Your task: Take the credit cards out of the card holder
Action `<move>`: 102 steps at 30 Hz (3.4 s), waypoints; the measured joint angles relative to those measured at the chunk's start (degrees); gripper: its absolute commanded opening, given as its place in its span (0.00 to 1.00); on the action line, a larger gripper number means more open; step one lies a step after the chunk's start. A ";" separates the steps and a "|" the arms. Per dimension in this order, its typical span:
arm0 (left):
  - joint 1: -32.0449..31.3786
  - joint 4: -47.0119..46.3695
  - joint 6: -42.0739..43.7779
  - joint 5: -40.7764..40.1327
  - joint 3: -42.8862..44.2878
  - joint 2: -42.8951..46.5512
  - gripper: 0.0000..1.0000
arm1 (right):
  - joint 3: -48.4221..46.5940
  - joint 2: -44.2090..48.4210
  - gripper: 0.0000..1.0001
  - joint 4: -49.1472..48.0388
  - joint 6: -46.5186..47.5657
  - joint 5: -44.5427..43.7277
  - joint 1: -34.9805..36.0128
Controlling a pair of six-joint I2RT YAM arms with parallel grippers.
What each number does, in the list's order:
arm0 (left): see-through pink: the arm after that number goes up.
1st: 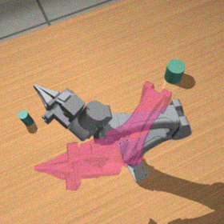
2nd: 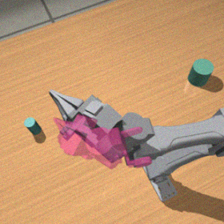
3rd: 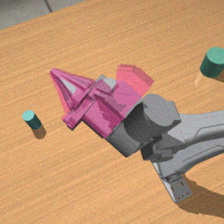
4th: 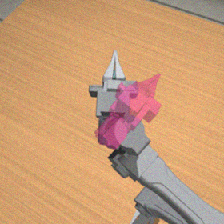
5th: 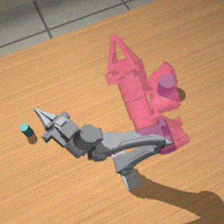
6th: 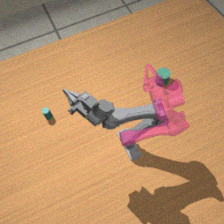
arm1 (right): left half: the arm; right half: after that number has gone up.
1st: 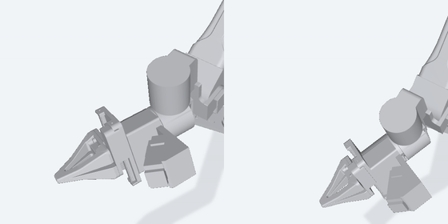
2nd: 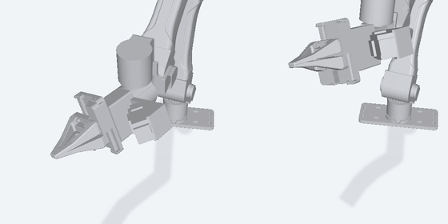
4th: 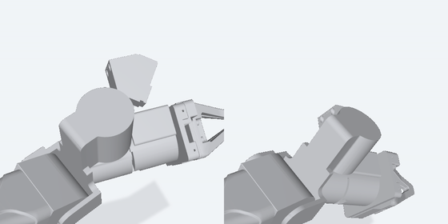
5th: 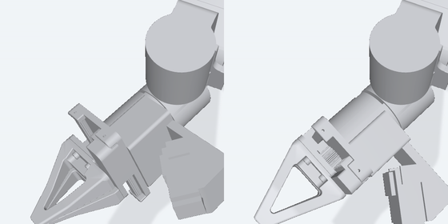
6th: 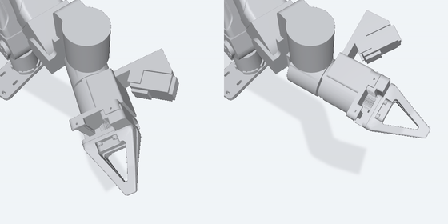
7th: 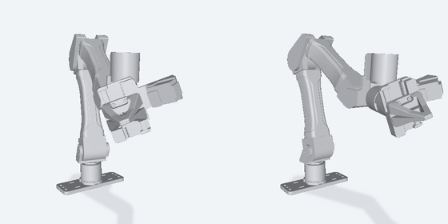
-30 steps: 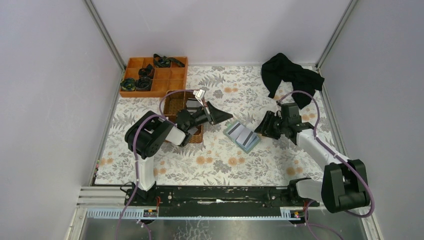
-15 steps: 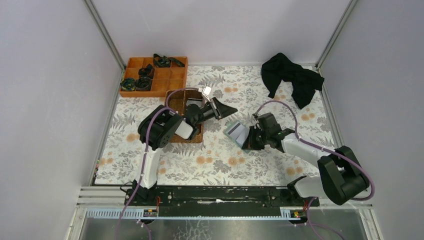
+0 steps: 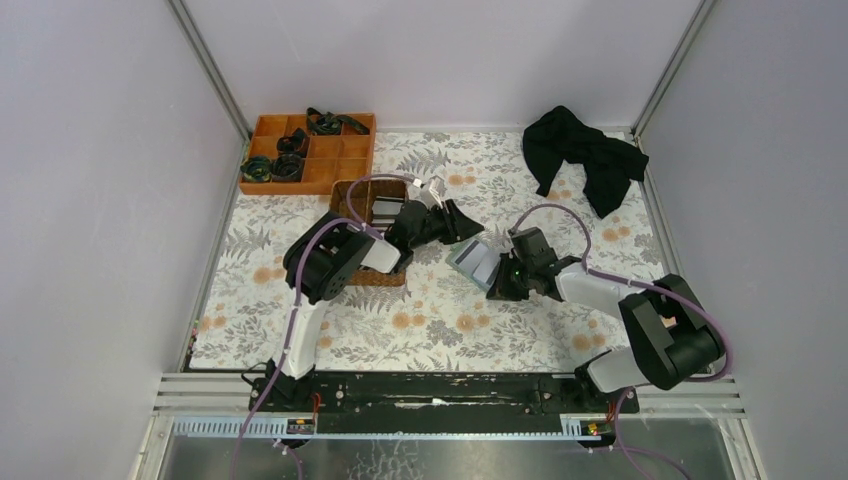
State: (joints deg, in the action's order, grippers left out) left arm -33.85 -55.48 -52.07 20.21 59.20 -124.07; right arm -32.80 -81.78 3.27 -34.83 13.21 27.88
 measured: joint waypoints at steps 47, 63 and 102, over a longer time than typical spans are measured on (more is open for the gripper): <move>-6.64 -4.17 -8.41 6.64 -0.61 -2.86 0.45 | -11.23 -8.55 0.26 3.72 4.42 -8.09 -13.53; -4.11 20.39 7.06 -3.17 -4.90 9.11 0.45 | -11.28 -8.55 0.28 3.72 4.42 -7.93 -13.53; 1.81 28.22 16.24 -18.69 -8.98 25.62 0.83 | -13.55 -10.84 0.29 3.72 5.66 -6.67 -13.64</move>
State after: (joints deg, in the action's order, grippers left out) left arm -32.03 -27.27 -35.83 1.52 50.22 -98.45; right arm -46.35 -92.62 6.98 -29.17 6.55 14.24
